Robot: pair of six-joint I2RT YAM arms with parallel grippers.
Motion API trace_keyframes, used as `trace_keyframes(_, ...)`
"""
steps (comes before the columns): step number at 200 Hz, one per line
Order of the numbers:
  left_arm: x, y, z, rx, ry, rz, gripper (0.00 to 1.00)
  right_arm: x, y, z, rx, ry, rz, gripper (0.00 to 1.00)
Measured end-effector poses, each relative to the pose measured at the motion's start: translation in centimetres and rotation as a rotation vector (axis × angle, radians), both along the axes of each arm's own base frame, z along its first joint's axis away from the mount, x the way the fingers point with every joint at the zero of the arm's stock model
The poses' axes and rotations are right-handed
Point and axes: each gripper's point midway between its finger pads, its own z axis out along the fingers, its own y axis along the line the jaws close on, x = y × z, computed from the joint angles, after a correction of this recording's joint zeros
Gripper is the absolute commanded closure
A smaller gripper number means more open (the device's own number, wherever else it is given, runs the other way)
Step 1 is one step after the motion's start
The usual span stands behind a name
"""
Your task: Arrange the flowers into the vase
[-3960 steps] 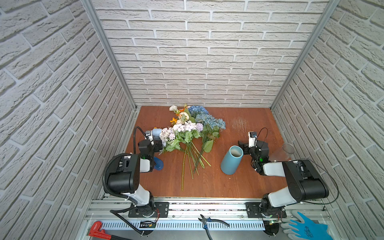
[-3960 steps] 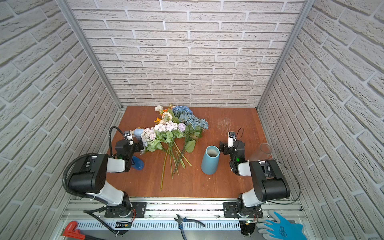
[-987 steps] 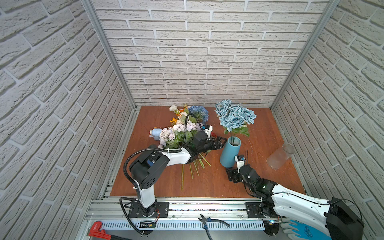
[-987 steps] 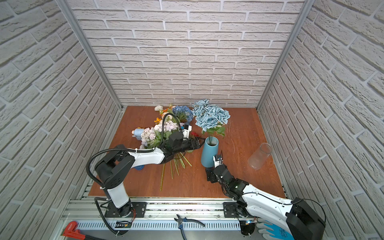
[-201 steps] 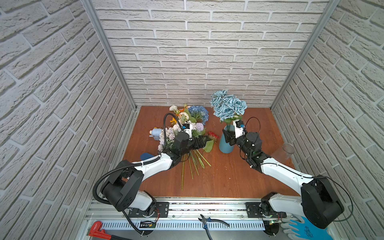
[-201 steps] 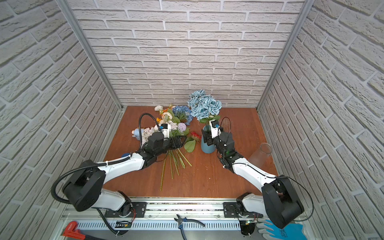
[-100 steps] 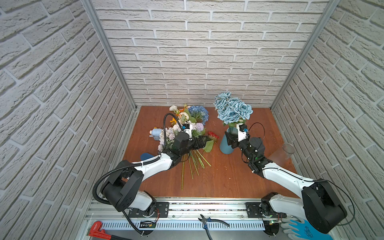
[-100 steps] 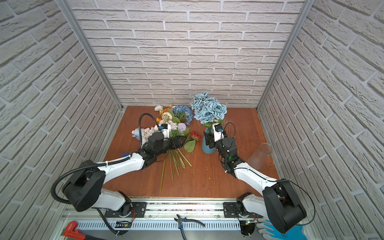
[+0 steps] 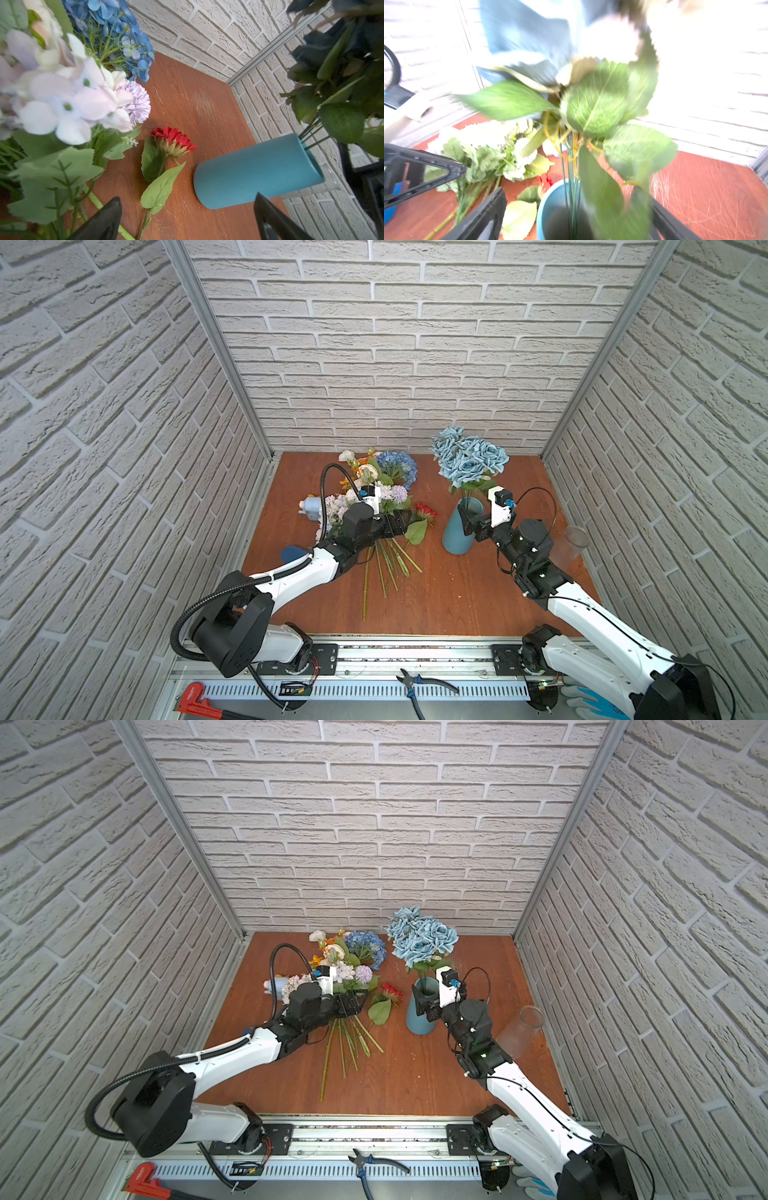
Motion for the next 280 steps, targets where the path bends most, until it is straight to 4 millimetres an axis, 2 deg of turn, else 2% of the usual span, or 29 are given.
trace_keyframes(14,0.0,0.4,0.5,0.007,-0.012,0.008,0.02,-0.4,-0.1,-0.4,0.004,0.018,-0.001,0.04)
trace_keyframes(38,-0.1,0.9,1.0,0.024,-0.024,0.019,0.02,-1.1,-0.2,-2.2,-0.008,0.1,0.011,0.03)
trace_keyframes(63,-0.1,2.1,1.6,0.045,-0.036,0.041,0.02,-2.7,-0.5,-3.7,-0.006,0.187,0.021,0.03)
trace_keyframes(106,0.7,7.1,3.2,0.073,-0.054,0.151,0.02,-6.0,-1.3,-4.8,0.019,0.346,0.025,0.01)
trace_keyframes(133,0.4,10.3,3.9,0.106,-0.055,0.214,0.02,-7.8,-1.2,-3.9,0.07,0.427,0.042,0.04)
trace_keyframes(154,-0.1,12.8,4.5,0.111,-0.059,0.267,0.02,-8.9,-0.3,-3.1,0.122,0.485,0.08,0.08)
trace_keyframes(173,-0.4,15.1,4.4,0.113,-0.051,0.325,0.02,-9.8,1.4,-3.2,0.143,0.543,0.135,0.1)
trace_keyframes(189,-0.3,16.6,3.8,0.107,-0.029,0.367,0.02,-10.7,3.7,-4.2,0.125,0.604,0.2,0.11)
trace_keyframes(220,-0.1,18.2,1.6,0.075,0.041,0.407,0.02,-11.4,8.8,-6.5,0.043,0.711,0.308,0.16)
trace_keyframes(242,0.1,18.4,0.2,0.054,0.082,0.412,0.02,-10.6,12.6,-8.2,-0.011,0.755,0.354,0.21)
trace_keyframes(280,0.4,18.0,0.1,0.003,0.071,0.405,0.02,-7.3,18.7,-10.7,-0.061,0.782,0.379,0.32)
